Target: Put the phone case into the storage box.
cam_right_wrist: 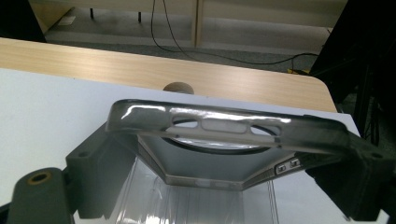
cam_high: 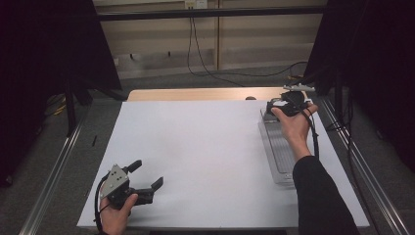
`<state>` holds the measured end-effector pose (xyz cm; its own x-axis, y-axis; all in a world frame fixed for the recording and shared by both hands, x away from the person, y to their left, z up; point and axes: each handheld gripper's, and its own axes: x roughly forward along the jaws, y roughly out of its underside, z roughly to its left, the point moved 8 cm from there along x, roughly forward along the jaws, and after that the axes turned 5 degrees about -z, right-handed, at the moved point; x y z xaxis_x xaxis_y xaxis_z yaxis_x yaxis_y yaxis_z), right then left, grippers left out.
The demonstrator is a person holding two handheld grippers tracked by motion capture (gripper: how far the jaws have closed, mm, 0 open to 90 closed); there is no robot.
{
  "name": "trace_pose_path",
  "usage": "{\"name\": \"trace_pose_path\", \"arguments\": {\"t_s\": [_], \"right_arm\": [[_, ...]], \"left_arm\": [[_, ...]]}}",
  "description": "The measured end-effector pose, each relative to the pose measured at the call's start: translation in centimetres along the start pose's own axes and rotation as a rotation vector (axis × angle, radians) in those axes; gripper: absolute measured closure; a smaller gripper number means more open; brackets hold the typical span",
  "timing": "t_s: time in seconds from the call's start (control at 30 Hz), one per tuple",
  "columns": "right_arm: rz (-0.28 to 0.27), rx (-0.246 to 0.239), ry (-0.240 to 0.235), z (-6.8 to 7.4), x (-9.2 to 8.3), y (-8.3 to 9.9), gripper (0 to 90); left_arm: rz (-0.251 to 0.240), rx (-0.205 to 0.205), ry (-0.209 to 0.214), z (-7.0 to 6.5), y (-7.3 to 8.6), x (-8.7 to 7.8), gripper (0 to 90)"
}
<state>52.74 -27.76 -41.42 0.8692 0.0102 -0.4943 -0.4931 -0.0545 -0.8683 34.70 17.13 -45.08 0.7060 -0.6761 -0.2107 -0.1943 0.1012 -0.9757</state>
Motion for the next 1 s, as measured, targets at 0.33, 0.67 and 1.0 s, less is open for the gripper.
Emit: {"name": "trace_pose_path", "arguments": {"t_s": [0.33,0.67,1.0], "right_arm": [[-0.021,0.002,0.0,0.0,0.7,-0.4,12.0],[-0.035,0.013,0.014,0.0,1.1,-0.6,12.0],[-0.037,0.012,0.018,0.0,1.6,-0.9,12.0]], "left_arm": [[0.002,0.006,0.001,0.0,0.0,0.1,4.6],[0.003,0.001,0.0,-0.1,0.0,0.1,4.7],[0.004,0.001,0.002,-0.1,0.0,0.1,4.7]]}}
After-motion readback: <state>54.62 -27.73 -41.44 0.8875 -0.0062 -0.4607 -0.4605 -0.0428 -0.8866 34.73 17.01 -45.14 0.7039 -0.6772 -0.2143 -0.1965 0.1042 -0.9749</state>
